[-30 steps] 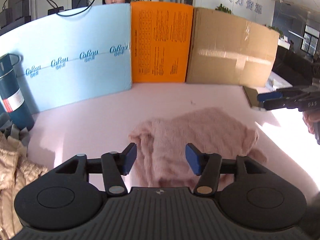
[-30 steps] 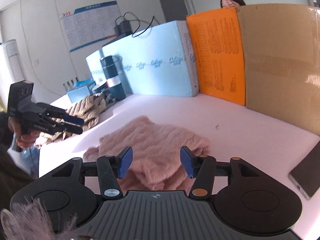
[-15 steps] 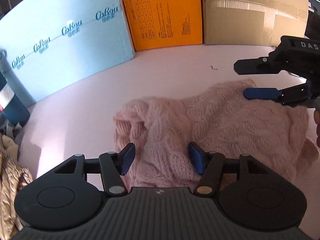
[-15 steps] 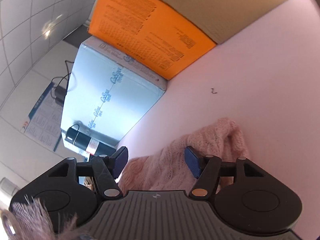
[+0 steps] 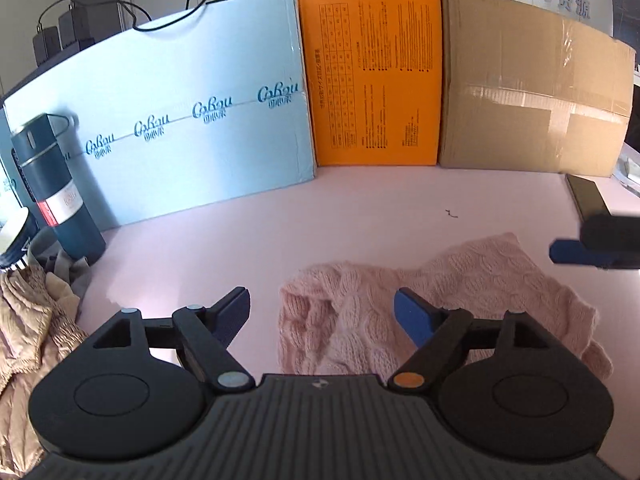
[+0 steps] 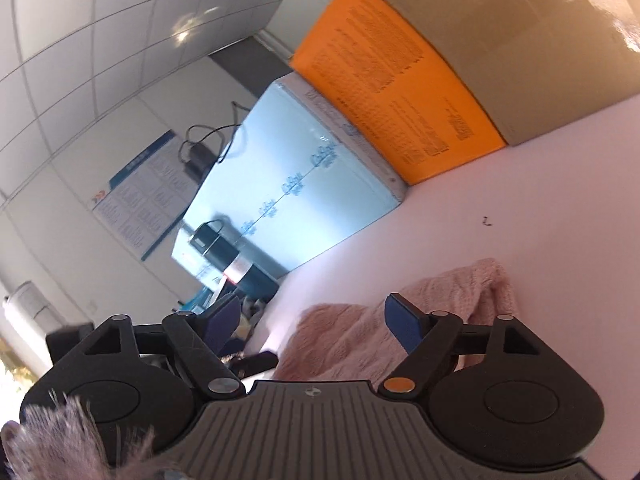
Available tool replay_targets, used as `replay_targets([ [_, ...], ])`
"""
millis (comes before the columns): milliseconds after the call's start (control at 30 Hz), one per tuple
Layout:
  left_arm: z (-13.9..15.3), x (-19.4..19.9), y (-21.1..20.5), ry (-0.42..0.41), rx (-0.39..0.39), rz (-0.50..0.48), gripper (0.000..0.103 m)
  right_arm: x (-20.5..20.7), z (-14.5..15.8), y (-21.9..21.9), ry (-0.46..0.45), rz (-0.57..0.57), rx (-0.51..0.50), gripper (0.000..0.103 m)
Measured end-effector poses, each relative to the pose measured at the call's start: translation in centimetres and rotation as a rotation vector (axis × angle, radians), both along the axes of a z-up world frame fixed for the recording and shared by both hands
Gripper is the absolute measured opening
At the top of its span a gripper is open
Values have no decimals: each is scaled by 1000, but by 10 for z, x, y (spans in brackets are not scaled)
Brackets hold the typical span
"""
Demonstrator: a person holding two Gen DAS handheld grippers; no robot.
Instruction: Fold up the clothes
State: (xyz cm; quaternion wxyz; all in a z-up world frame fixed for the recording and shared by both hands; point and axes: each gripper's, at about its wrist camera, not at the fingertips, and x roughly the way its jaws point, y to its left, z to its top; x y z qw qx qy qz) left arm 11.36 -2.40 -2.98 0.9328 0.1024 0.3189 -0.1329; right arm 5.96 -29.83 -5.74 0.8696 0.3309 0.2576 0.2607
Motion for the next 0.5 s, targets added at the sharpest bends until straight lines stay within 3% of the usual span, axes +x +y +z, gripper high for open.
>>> replay_targets([
  [133,-7,31,-17,7,105,76,79,-14,-1,17,7,156,-119,80],
  [233,-28,54,-21,61,199,166,79,-23,-12,26,48,206,-177,80],
  [367,-55,66,0,192,217,254,79,-32,-29,23,119,195,-199,80],
  [500,-54,60,20,212,161,287,80,-41,-33,20,117,192,-195,80],
])
